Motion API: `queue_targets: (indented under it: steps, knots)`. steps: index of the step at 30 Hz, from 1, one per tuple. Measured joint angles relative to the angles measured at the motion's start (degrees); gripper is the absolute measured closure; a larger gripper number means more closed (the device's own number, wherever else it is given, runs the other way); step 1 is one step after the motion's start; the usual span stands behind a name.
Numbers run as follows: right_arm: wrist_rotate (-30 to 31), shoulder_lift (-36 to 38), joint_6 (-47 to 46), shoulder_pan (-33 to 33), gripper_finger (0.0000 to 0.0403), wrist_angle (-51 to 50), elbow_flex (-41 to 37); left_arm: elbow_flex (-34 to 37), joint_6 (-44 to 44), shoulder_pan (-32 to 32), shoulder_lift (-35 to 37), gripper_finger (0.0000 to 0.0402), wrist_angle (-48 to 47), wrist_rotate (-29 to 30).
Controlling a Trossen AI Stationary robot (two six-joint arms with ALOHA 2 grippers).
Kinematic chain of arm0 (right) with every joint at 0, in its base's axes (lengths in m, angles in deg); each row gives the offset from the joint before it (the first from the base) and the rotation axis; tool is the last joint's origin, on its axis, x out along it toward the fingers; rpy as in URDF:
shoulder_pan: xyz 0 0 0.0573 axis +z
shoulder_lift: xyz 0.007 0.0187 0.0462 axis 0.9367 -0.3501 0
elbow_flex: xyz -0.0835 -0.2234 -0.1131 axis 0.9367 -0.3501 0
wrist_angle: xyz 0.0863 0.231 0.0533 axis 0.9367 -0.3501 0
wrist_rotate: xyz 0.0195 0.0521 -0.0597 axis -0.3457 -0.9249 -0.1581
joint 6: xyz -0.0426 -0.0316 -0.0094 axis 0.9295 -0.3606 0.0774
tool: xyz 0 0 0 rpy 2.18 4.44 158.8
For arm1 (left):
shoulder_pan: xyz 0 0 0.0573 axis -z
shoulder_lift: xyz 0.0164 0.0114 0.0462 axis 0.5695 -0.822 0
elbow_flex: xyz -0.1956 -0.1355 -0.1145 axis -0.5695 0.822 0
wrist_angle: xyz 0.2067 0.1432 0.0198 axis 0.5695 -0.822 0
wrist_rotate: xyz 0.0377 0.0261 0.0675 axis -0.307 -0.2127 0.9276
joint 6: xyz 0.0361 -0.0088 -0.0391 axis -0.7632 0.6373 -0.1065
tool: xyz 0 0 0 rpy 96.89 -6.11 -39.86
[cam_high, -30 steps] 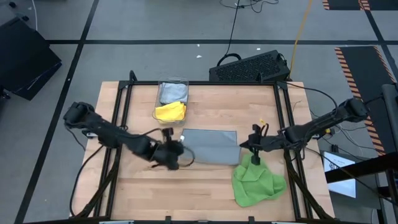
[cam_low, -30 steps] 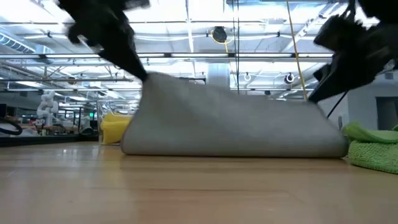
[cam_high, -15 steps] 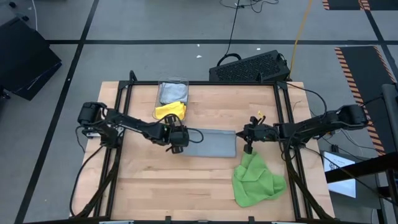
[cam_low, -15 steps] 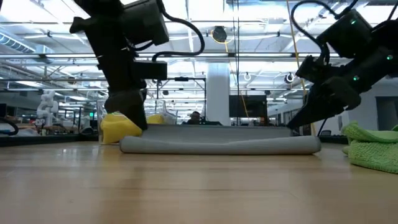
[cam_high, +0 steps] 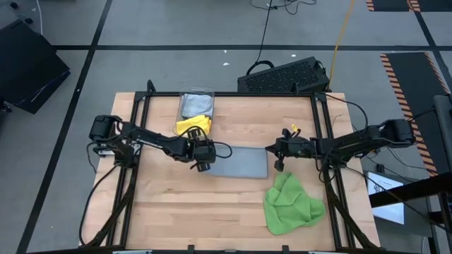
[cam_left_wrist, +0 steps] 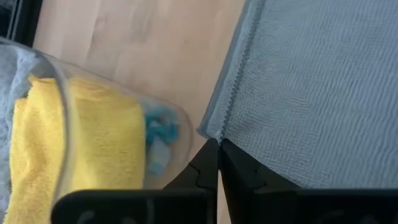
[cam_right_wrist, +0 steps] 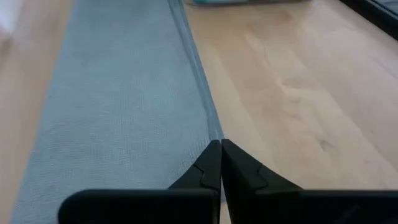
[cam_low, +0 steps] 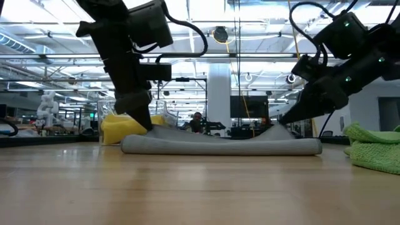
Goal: Fold microfiber towels
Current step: Fold the gray towel on the table
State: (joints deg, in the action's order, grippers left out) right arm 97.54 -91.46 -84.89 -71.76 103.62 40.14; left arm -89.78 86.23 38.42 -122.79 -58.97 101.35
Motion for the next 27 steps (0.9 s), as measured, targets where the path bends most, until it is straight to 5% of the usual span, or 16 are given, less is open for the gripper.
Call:
queue_targets:
  steps: [7, 16, 23, 27]
  knots:
    - [0.09, -3.99, 0.67, -2.13, 0.0403, 1.3, 0.02, 0.0, 0.19, -1.23, 0.0, 0.0396, 0.97, 0.17]
    - [1.56, -9.11, -0.38, -3.36, 0.0363, 4.06, 0.02, 0.0, 2.1, -1.93, 0.0, 0.0337, 0.86, -0.11]
    - [1.74, -3.16, -4.36, -2.91, 0.0303, 4.16, 0.1, -3.17, 3.65, -1.63, 2.62, 0.026, -2.68, 1.7]
    - [2.49, 0.18, -7.19, 0.27, 0.0288, 5.96, 0.15, -3.84, 3.5, 0.8, 5.53, 0.0249, 3.39, 1.31]
